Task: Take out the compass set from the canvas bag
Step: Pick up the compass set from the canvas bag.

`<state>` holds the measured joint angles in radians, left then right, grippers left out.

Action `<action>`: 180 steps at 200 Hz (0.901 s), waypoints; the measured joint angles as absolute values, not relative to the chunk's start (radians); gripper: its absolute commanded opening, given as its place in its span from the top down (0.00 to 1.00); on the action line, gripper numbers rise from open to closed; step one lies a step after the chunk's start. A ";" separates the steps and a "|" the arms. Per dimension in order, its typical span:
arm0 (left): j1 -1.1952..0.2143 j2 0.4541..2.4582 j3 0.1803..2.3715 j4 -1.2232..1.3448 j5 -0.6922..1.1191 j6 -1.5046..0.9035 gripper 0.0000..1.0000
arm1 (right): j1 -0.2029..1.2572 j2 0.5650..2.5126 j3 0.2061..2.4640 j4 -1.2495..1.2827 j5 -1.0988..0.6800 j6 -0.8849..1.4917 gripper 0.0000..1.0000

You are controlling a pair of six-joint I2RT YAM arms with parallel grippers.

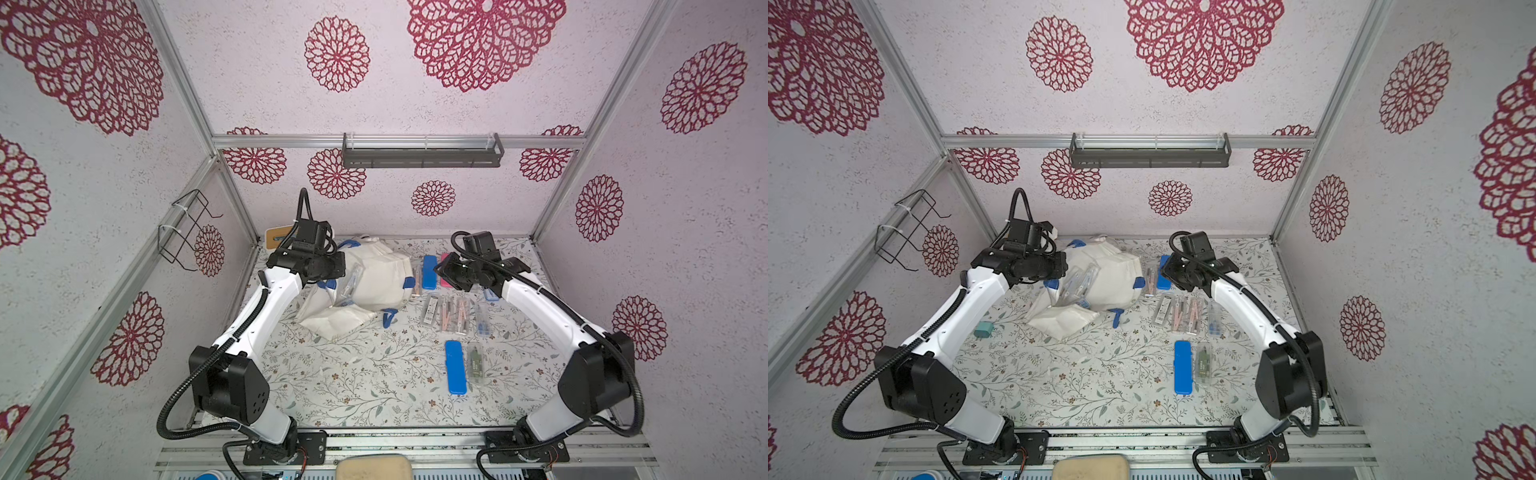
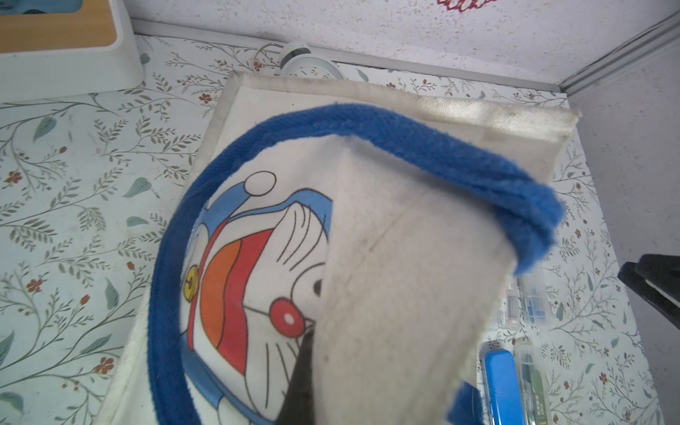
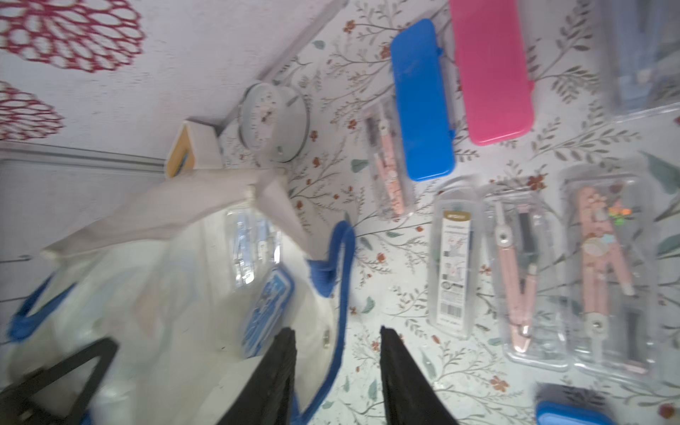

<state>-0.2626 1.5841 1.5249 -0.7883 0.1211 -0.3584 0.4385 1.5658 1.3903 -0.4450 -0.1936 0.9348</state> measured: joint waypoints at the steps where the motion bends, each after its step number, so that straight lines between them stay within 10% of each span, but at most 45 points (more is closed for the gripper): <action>1: -0.265 1.584 1.525 -0.788 0.121 -0.358 1.00 | 0.441 1.563 1.389 -0.442 -0.195 0.937 0.63; 90: -0.418 1.651 1.597 -0.757 0.119 -0.363 1.00 | 0.687 1.651 1.258 -0.113 -0.334 1.342 0.62; 180: -0.486 1.687 1.612 -0.738 0.056 -0.396 1.00 | 0.711 1.615 1.331 -0.221 -0.102 1.343 0.48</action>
<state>-0.4862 1.6867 1.6123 -0.7376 0.0563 -0.3962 0.7109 1.6146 1.3308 -0.2211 -0.1017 1.3430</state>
